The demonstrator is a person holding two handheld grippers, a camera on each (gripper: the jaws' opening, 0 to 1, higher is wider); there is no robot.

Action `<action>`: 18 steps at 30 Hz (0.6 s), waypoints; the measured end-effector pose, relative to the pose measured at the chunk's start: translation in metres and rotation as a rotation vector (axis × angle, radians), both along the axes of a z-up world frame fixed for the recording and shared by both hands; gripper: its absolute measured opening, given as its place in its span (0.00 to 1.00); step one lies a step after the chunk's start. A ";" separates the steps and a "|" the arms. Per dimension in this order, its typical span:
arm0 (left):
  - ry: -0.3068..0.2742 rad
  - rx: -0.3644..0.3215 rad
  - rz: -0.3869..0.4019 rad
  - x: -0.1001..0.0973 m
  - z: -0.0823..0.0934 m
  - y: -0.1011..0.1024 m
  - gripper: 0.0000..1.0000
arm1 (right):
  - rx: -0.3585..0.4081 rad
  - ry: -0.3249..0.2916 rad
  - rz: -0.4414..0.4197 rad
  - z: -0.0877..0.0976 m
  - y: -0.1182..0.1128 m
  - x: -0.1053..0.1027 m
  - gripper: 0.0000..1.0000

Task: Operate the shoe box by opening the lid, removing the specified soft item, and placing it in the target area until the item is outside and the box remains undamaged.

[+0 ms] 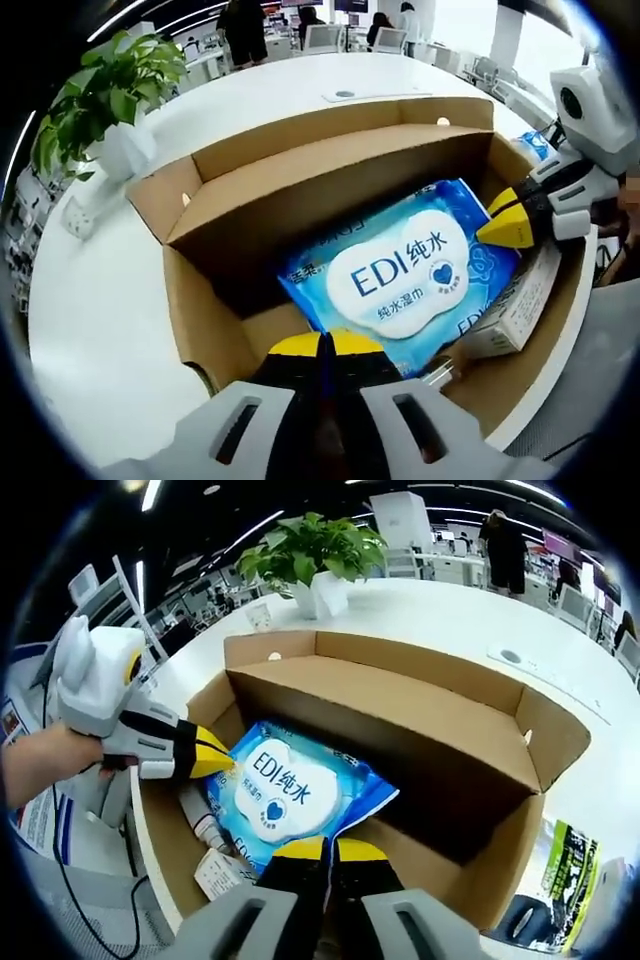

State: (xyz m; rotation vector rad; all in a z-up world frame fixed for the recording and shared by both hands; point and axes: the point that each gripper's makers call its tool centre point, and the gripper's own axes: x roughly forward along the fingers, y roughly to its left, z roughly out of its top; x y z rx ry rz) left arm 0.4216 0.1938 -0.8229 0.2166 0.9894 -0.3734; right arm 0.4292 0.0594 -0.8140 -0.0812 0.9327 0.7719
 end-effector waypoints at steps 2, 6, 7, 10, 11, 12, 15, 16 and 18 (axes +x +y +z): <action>-0.009 -0.006 0.002 0.000 0.001 0.000 0.00 | 0.001 -0.014 0.002 0.003 -0.001 0.000 0.00; -0.017 -0.014 0.000 -0.002 0.006 -0.002 0.00 | -0.001 -0.033 0.005 0.006 -0.002 0.002 0.00; -0.018 -0.015 -0.002 -0.003 0.007 -0.002 0.00 | -0.002 -0.036 0.007 0.006 -0.002 0.002 0.00; -0.030 -0.018 -0.005 -0.004 0.011 -0.003 0.00 | -0.003 -0.049 0.014 0.009 -0.003 0.001 0.00; -0.034 -0.019 -0.005 -0.005 0.012 -0.003 0.00 | -0.001 -0.052 0.015 0.010 -0.003 0.001 0.00; -0.037 -0.020 -0.004 -0.006 0.014 -0.002 0.00 | 0.002 -0.058 0.017 0.011 -0.003 0.001 0.00; -0.051 -0.028 0.003 -0.008 0.019 -0.001 0.00 | 0.007 -0.068 0.020 0.015 -0.002 0.002 0.00; -0.056 -0.027 0.002 -0.008 0.020 -0.001 0.00 | 0.008 -0.072 0.022 0.016 -0.002 0.003 0.00; -0.072 -0.029 0.007 -0.008 0.024 0.000 0.00 | 0.010 -0.085 0.028 0.020 -0.001 0.004 0.00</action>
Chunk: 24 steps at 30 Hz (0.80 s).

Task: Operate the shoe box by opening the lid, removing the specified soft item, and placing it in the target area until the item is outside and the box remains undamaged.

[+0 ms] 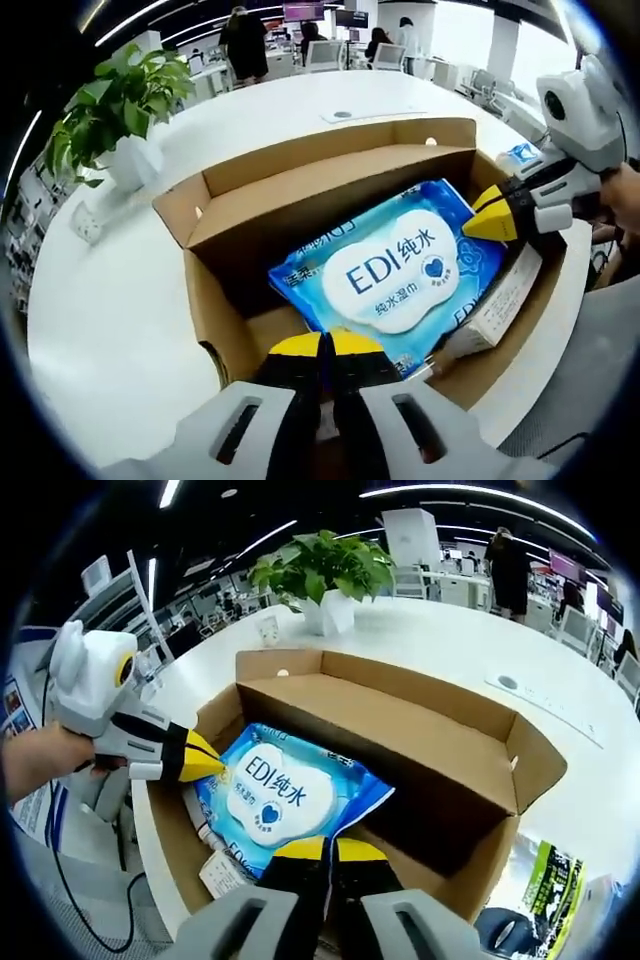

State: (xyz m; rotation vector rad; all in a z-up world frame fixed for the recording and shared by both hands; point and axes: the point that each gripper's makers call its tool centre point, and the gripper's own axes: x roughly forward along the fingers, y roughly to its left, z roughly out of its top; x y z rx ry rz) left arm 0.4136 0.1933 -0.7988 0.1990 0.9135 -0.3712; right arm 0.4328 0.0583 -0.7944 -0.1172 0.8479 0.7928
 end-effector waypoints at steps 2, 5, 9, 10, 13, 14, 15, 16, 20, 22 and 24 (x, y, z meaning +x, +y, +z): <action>-0.007 0.000 0.003 0.000 0.004 0.001 0.00 | 0.004 -0.007 0.003 0.003 0.001 0.000 0.00; -0.022 -0.005 0.010 0.001 0.011 0.002 0.00 | 0.007 -0.018 0.008 0.008 0.002 -0.001 0.00; -0.046 -0.004 0.007 0.004 0.022 0.003 0.00 | 0.016 -0.035 0.011 0.016 0.002 0.001 0.00; -0.049 -0.004 0.007 0.004 0.024 0.003 0.00 | 0.020 -0.036 0.009 0.018 0.002 0.001 0.00; -0.065 -0.010 0.009 0.005 0.031 0.002 0.00 | 0.027 -0.045 0.005 0.025 0.001 0.002 0.00; -0.067 -0.011 0.009 0.005 0.033 0.002 0.00 | 0.032 -0.047 0.003 0.027 0.001 0.003 0.00; -0.071 -0.012 0.008 0.005 0.036 0.002 0.00 | 0.037 -0.049 0.001 0.030 0.000 0.003 0.00; -0.073 -0.014 0.007 0.004 0.038 0.002 0.00 | 0.043 -0.050 -0.003 0.033 0.000 0.003 0.00; -0.081 -0.021 0.005 0.003 0.049 0.000 0.00 | 0.066 -0.052 -0.016 0.044 -0.002 0.004 0.00; -0.082 -0.021 0.001 0.004 0.052 -0.001 0.00 | 0.073 -0.057 -0.016 0.049 -0.002 0.004 0.00; -0.085 -0.023 -0.006 0.003 0.057 -0.002 0.00 | 0.083 -0.058 -0.019 0.055 -0.004 0.003 0.00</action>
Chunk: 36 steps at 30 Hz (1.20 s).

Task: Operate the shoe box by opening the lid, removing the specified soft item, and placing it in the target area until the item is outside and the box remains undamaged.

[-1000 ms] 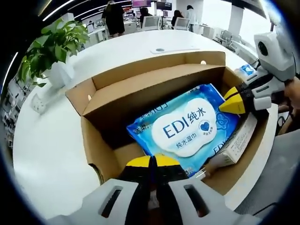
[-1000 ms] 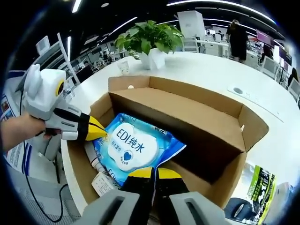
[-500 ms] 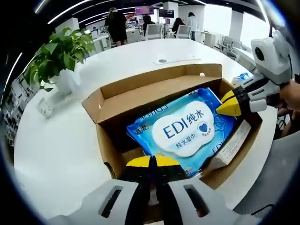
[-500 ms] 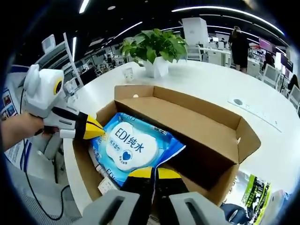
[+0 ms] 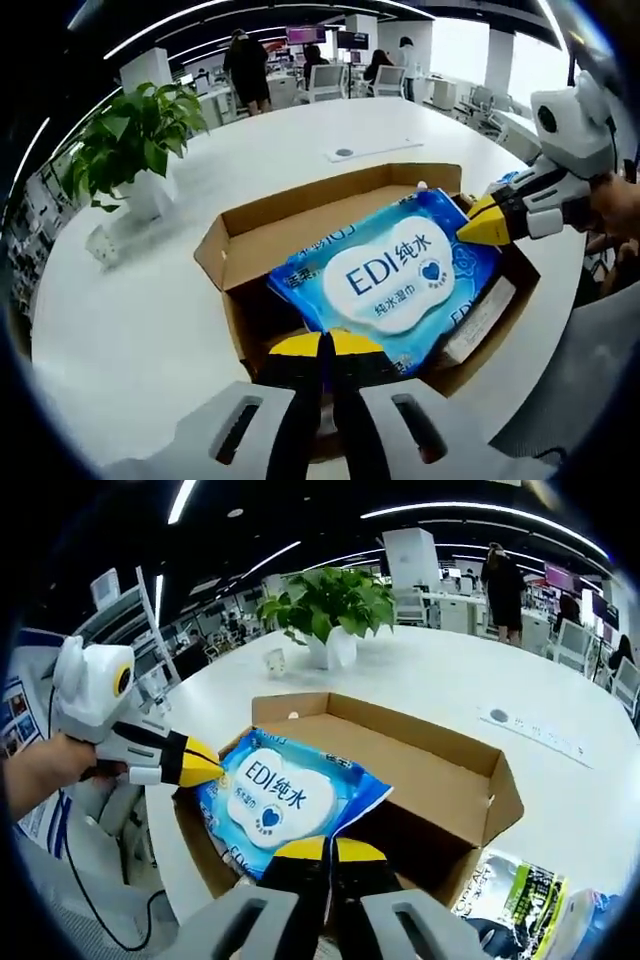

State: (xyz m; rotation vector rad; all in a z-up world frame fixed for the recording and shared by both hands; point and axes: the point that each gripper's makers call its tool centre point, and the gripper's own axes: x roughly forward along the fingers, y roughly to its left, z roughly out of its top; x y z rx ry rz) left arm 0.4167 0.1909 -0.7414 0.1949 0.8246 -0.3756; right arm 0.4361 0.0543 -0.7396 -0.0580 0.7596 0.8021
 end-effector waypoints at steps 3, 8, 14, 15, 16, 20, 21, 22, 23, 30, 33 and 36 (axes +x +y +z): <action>-0.002 -0.008 -0.005 -0.001 0.006 -0.003 0.00 | 0.015 0.005 -0.005 0.007 -0.003 0.000 0.00; 0.012 -0.023 -0.016 -0.007 0.012 -0.011 0.00 | 0.022 0.018 -0.007 0.015 -0.010 -0.004 0.00; 0.032 -0.039 -0.033 -0.012 0.015 -0.021 0.00 | 0.037 0.039 -0.014 0.023 -0.020 -0.011 0.00; 0.036 -0.041 -0.035 -0.013 0.016 -0.022 0.00 | 0.037 0.043 -0.013 0.024 -0.022 -0.013 0.00; 0.036 -0.041 -0.039 -0.014 0.016 -0.024 0.00 | 0.037 0.045 -0.013 0.024 -0.023 -0.014 0.00; 0.039 -0.045 -0.059 -0.018 0.019 -0.034 0.00 | 0.041 0.053 -0.017 0.029 -0.032 -0.021 0.00; 0.042 -0.046 -0.067 -0.019 0.020 -0.037 0.00 | 0.039 0.051 -0.016 0.031 -0.035 -0.023 0.00; 0.047 -0.049 -0.073 -0.020 0.020 -0.040 0.00 | 0.033 0.048 -0.015 0.032 -0.037 -0.024 0.00; 0.049 -0.051 -0.076 -0.021 0.020 -0.042 0.00 | 0.031 0.047 -0.016 0.033 -0.039 -0.026 0.00; 0.057 -0.058 -0.109 -0.026 0.023 -0.059 0.00 | 0.032 0.051 -0.028 0.039 -0.055 -0.033 0.00; 0.056 -0.063 -0.121 -0.026 0.025 -0.066 0.00 | 0.038 0.052 -0.040 0.043 -0.063 -0.034 0.00; 0.056 -0.067 -0.133 -0.026 0.027 -0.073 0.00 | 0.040 0.054 -0.050 0.045 -0.070 -0.036 0.00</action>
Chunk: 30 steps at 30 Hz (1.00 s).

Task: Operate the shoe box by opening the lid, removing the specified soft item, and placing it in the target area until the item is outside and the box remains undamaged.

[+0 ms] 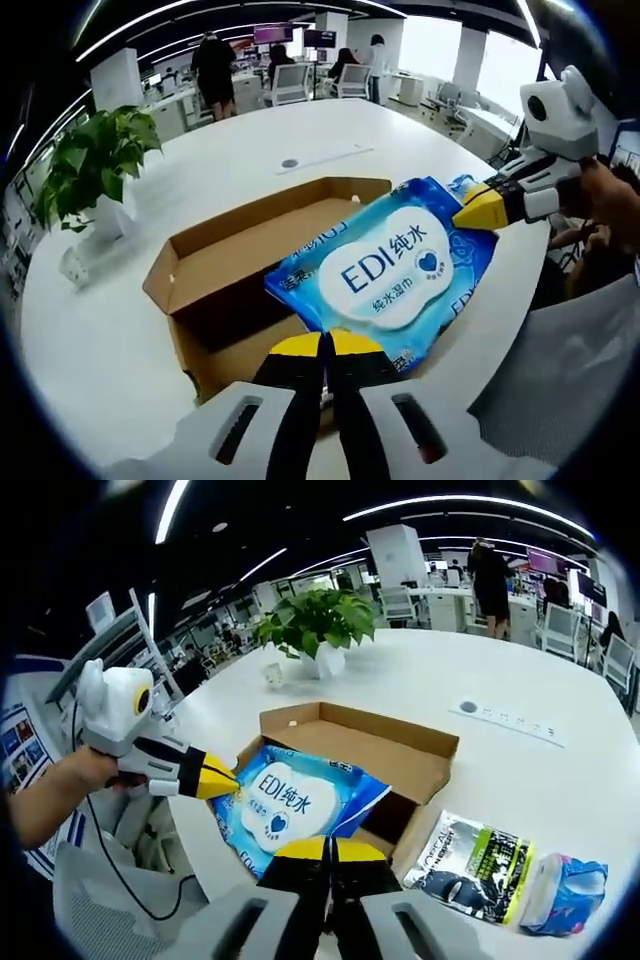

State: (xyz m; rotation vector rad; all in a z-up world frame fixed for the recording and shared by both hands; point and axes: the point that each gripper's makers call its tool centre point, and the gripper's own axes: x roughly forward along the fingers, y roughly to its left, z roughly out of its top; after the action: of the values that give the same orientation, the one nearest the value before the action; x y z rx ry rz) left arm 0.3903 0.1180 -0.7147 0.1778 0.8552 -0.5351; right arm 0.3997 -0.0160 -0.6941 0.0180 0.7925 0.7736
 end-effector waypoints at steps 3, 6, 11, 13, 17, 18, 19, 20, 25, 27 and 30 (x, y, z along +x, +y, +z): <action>0.002 -0.012 -0.009 0.000 0.002 -0.009 0.00 | 0.002 0.003 -0.011 0.001 -0.009 -0.002 0.00; 0.003 -0.016 -0.021 -0.001 0.002 -0.018 0.00 | 0.004 0.006 -0.023 0.002 -0.017 -0.005 0.00; 0.008 -0.030 -0.039 -0.002 0.002 -0.034 0.00 | -0.002 0.009 -0.044 0.002 -0.032 -0.009 0.00; 0.011 -0.036 -0.047 -0.002 0.003 -0.041 0.00 | -0.002 0.013 -0.057 0.002 -0.040 -0.008 0.00; 0.009 -0.048 -0.060 -0.001 0.005 -0.054 0.00 | 0.002 0.017 -0.083 0.002 -0.053 -0.010 0.00; 0.009 -0.049 -0.064 0.000 0.005 -0.057 0.00 | 0.002 0.018 -0.088 0.002 -0.056 -0.010 0.00; 0.009 -0.050 -0.068 0.000 0.005 -0.059 0.00 | 0.002 0.021 -0.095 0.002 -0.060 -0.010 0.00; 0.009 -0.052 -0.072 0.000 0.006 -0.062 0.00 | 0.002 0.023 -0.100 0.002 -0.063 -0.011 0.00; 0.009 -0.058 -0.094 0.002 0.007 -0.079 0.00 | 0.000 0.022 -0.128 0.002 -0.079 -0.010 0.00; 0.007 -0.063 -0.103 0.003 0.007 -0.085 0.00 | -0.006 0.021 -0.137 0.002 -0.086 -0.009 0.00; 0.008 -0.070 -0.116 0.004 0.008 -0.097 0.00 | -0.010 0.021 -0.152 0.002 -0.096 -0.008 0.00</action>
State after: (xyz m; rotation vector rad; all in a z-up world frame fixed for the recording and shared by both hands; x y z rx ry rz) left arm 0.3948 0.0211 -0.7067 0.1619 0.8366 -0.6736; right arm 0.3917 -0.1121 -0.6925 0.0769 0.8051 0.6268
